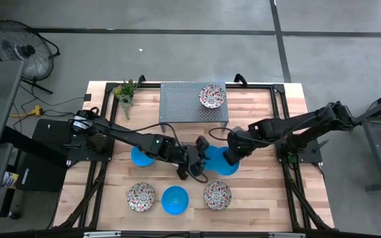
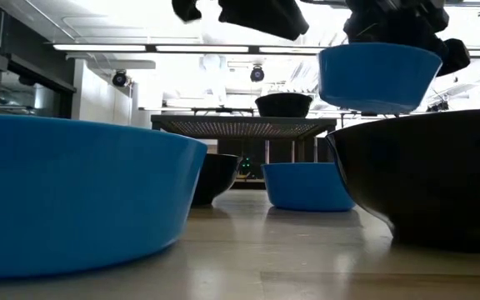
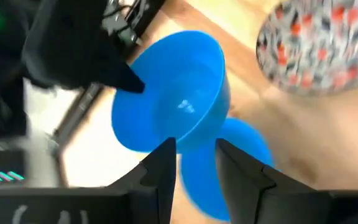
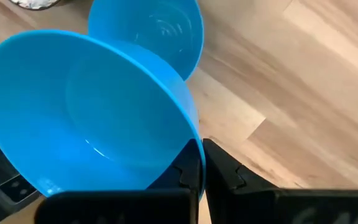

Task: Pick & Place Mini bowls
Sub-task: Put the blue bowl on the shelf

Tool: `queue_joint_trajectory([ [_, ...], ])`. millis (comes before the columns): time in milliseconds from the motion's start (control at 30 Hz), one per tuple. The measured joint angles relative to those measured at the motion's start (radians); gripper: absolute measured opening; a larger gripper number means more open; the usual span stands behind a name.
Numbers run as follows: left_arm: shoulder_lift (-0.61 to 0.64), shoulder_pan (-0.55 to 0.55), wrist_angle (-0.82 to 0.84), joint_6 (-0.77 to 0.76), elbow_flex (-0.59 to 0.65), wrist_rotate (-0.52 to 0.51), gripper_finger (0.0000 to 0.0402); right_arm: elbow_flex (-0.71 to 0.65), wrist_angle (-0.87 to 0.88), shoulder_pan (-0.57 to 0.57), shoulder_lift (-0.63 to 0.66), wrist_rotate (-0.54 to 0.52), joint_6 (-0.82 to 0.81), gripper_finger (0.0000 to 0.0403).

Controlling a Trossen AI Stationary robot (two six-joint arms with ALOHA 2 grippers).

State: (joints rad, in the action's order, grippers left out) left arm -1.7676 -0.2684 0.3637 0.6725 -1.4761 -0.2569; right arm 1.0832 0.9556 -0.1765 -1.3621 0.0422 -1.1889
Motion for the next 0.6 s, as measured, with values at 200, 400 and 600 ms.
queue_joint_trajectory([
  [200,0.0,0.0,-0.007,-0.259,0.0,0.01,0.0108,0.0,0.007,-0.004,0.0,0.008,-0.006,0.0],
  [400,0.0,0.001,-0.061,-0.378,0.0,0.019,0.0108,0.0,0.019,0.028,0.0,-0.009,0.049,0.0],
  [600,0.0,0.001,-0.079,-0.618,0.0,0.012,0.0108,0.0,0.06,0.013,0.0,-0.057,0.066,0.0],
])
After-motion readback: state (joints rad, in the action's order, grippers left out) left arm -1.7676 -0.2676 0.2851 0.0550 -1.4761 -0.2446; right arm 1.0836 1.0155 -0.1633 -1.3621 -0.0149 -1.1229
